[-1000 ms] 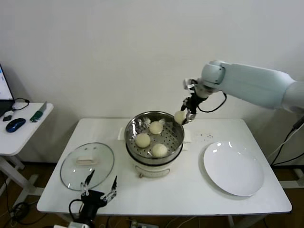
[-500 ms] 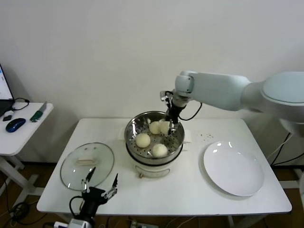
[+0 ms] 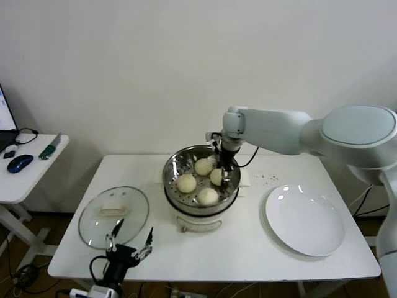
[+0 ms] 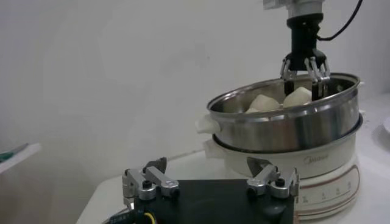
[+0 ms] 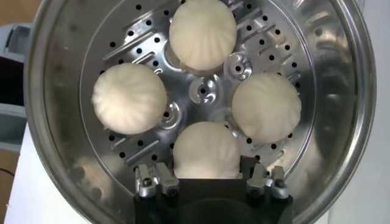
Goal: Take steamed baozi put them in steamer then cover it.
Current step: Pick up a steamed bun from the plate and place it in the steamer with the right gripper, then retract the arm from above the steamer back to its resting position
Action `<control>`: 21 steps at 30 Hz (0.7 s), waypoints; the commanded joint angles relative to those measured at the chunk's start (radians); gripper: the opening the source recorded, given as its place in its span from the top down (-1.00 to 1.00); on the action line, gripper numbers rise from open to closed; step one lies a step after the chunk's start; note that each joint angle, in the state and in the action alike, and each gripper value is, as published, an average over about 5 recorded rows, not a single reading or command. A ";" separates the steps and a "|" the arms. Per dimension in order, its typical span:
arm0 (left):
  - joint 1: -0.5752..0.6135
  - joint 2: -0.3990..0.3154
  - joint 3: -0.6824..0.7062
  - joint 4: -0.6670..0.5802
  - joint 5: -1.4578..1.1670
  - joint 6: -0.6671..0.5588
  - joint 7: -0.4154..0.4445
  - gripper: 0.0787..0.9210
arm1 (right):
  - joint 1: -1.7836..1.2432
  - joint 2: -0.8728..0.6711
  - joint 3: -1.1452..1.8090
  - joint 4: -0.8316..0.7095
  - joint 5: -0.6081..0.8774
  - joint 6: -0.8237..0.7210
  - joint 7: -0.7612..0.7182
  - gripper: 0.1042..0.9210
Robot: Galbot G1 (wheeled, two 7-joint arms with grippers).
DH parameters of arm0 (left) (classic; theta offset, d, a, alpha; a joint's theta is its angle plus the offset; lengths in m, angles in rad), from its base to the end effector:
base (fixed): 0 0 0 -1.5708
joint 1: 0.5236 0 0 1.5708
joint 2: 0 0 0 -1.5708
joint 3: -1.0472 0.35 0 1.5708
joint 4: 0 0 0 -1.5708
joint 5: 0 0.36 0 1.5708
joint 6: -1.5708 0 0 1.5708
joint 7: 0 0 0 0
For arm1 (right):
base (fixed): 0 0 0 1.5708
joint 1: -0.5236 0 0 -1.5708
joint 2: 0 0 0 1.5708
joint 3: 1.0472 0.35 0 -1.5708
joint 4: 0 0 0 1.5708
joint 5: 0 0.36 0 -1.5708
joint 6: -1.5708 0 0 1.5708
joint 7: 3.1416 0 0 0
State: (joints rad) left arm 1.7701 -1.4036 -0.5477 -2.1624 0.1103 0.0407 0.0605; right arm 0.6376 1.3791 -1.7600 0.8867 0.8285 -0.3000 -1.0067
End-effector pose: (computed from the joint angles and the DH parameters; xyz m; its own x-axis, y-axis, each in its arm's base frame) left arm 0.1275 0.0319 -0.3071 -0.9748 0.1206 0.1877 0.1641 0.9576 0.2369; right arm 0.6240 0.0972 -0.1122 -0.0560 -0.1093 0.9924 -0.9885 -0.1341 -0.0705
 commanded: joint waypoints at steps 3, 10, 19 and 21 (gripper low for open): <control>-0.002 0.002 -0.001 0.000 0.001 0.003 -0.002 -0.77 | -0.011 -0.002 0.030 0.007 -0.006 -0.024 0.005 -0.68; -0.004 0.000 -0.009 0.008 0.001 -0.011 -0.024 -0.77 | 0.040 -0.059 0.067 0.085 0.029 -0.046 0.005 -0.76; -0.005 0.009 -0.022 0.000 -0.005 -0.010 -0.058 -0.77 | 0.094 -0.238 0.184 0.211 0.130 -0.010 0.131 -0.76; -0.004 0.008 -0.022 -0.006 -0.003 -0.005 -0.068 -0.77 | 0.101 -0.301 0.214 0.256 0.150 0.016 0.192 -0.76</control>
State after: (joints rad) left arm 1.7647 -1.3950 -0.5672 -2.1605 0.1066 0.0310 0.0170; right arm 0.6987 1.2655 -1.6544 1.0038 0.8937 -0.3276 -0.9641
